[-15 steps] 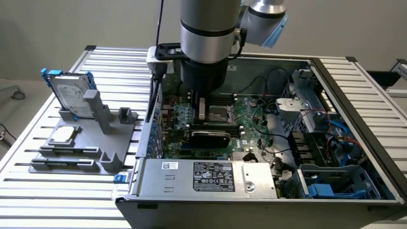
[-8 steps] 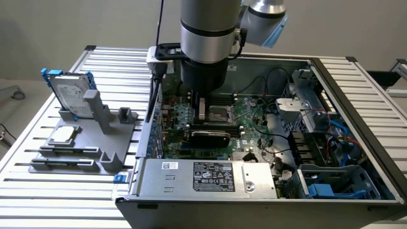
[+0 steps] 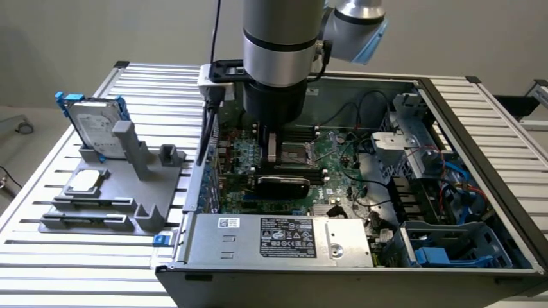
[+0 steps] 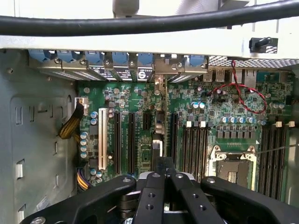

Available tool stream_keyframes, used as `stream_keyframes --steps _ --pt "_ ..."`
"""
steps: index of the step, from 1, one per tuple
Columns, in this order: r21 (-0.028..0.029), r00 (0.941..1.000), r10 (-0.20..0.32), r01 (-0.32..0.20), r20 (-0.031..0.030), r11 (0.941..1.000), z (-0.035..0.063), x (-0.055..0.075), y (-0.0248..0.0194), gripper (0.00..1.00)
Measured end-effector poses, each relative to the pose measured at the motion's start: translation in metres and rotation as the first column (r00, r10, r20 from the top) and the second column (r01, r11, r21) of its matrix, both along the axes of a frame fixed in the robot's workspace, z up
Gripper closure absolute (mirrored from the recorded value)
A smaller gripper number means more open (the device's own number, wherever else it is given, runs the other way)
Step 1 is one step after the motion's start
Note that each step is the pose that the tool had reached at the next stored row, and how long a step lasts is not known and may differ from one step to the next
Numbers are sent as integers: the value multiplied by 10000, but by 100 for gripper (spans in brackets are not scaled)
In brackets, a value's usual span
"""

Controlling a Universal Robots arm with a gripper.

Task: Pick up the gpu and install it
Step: 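Press down on the gpu until it lock into place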

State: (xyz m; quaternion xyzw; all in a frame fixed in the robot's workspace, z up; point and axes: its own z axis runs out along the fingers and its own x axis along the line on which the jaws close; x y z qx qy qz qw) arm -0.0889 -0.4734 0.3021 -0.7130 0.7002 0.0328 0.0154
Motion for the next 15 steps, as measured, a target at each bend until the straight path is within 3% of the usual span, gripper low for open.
stream_keyframes --steps 10,15 --pt "4 10000 0 0 0 10000 -177 -34 52 89" --pt "50 10000 1 -1 1 10000 -238 -38 80 89"
